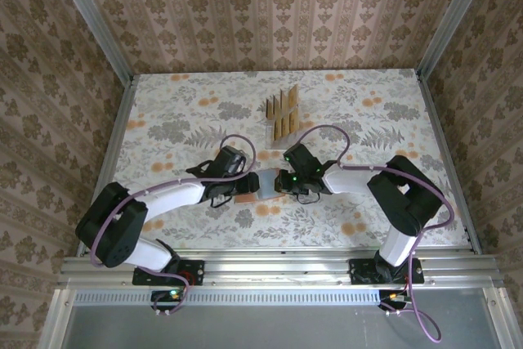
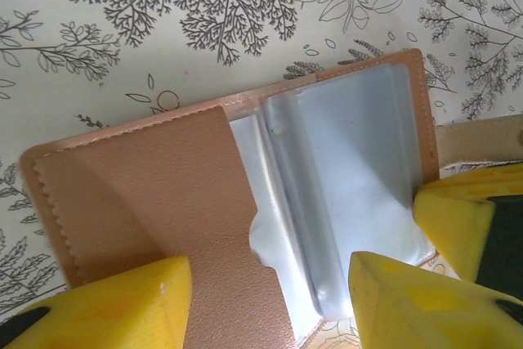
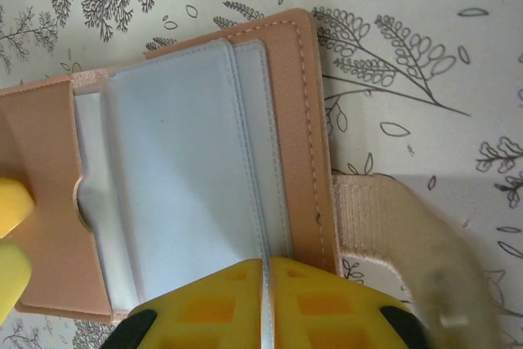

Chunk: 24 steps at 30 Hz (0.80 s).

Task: Put the credit cards into the card holder

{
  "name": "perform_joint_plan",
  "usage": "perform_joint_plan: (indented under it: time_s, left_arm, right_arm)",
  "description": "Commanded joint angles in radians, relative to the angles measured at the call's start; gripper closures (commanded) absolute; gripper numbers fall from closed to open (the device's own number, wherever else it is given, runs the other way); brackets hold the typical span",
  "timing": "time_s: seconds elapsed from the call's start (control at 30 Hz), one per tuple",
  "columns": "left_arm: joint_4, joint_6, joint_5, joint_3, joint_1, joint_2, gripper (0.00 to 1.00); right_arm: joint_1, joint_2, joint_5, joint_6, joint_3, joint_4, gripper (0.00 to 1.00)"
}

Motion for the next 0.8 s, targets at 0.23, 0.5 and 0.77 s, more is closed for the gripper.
perform_joint_plan:
  time_s: [0.23, 0.5, 0.77]
  left_arm:
    - [0.117, 0.088, 0.015, -0.009, 0.069, 0.105, 0.46]
    - [0.126, 0.159, 0.036, 0.022, 0.108, 0.125, 0.46]
    - [0.042, 0.203, 0.054, 0.095, 0.122, 0.079, 0.46]
  right_arm:
    - [0.01, -0.022, 0.027, 0.162, -0.124, 0.125, 0.88]
    - [-0.001, -0.074, 0.035, 0.091, -0.031, 0.008, 0.87]
    - [-0.023, -0.155, 0.041, -0.013, 0.081, -0.158, 0.77]
